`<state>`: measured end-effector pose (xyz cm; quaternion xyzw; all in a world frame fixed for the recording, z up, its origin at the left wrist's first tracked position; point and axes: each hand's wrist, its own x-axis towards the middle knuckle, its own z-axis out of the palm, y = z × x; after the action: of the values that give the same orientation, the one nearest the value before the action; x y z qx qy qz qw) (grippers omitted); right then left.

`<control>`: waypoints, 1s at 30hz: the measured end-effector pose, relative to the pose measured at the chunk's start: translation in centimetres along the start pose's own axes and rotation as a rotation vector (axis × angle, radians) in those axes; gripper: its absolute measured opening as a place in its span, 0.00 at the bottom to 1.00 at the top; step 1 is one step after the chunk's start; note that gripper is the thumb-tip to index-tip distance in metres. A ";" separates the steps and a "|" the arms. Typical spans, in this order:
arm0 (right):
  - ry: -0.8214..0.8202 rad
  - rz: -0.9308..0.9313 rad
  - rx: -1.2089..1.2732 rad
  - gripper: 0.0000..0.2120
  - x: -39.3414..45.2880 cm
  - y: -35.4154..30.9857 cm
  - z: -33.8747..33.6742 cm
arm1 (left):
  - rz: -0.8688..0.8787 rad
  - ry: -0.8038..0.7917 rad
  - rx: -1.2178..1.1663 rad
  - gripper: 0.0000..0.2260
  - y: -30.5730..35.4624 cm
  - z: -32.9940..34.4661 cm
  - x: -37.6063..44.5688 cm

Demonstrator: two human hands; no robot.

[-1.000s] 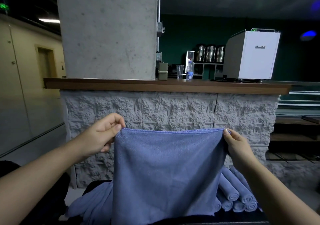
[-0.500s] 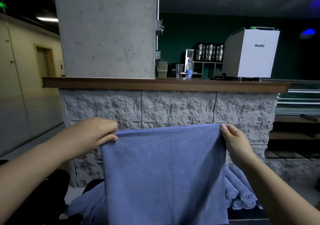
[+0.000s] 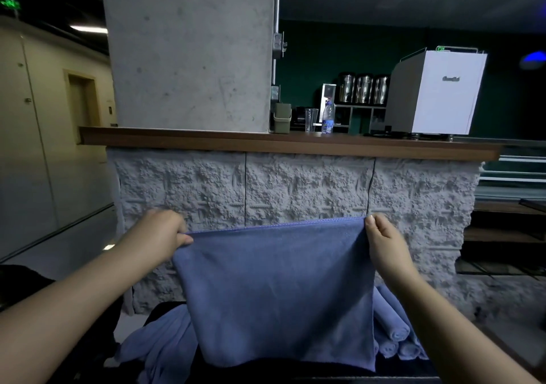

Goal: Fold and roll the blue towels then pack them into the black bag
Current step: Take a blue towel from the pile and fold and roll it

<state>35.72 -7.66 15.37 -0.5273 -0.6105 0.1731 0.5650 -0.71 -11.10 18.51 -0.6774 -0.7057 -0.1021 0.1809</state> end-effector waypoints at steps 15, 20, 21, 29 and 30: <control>-0.028 0.609 0.179 0.11 -0.4 4.2 2.9 | -0.653 -0.124 -1.746 0.06 2.6 6.3 -2.8; -0.124 0.777 0.322 0.17 -0.9 2.3 5.0 | -0.672 -0.053 -2.016 0.06 6.9 4.0 -4.1; -0.141 0.780 0.389 0.16 -1.3 1.6 5.3 | -0.601 -0.052 -2.025 0.05 7.8 3.3 -4.7; -0.400 0.388 0.599 0.11 -6.5 -5.1 6.4 | -0.101 -0.061 -1.764 0.09 13.7 1.2 -7.5; -0.412 0.326 0.589 0.11 -7.0 -5.5 6.3 | -0.049 -0.079 -1.734 0.11 13.9 1.2 -7.6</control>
<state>26.37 -13.22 14.33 -0.3871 -0.5436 0.5306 0.5226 13.06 -16.71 12.98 -0.5638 -0.3992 -0.5841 -0.4262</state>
